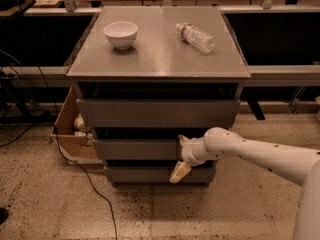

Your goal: Open middle drawer

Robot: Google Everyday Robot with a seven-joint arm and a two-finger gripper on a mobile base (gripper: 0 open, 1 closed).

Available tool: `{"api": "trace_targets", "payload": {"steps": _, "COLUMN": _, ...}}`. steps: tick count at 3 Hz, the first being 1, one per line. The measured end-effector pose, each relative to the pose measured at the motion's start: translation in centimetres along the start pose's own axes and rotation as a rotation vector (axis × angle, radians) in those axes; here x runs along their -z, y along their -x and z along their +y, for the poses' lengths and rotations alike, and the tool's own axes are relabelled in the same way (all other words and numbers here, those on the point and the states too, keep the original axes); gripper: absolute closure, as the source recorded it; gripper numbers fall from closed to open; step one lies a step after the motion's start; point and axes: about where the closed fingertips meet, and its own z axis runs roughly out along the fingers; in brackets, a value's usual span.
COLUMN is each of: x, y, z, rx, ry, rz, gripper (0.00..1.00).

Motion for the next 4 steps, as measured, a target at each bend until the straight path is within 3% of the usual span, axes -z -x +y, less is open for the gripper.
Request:
{"api": "trace_targets", "payload": {"steps": 1, "x": -1.7, "y": -1.1, "z": -1.0, "rx": 0.003, "ry": -0.061, "rz": 0.025, "gripper": 0.0}}
{"api": "trace_targets", "payload": {"steps": 3, "x": -4.0, "y": -3.2, "z": -5.6, "rx": -0.001, "ry": -0.188, "rz": 0.059, "gripper": 0.0}}
{"api": "trace_targets", "payload": {"steps": 4, "x": -5.2, "y": -4.5, "z": -7.0, "rx": -0.006, "ry": -0.203, "rz": 0.107, "gripper": 0.01}}
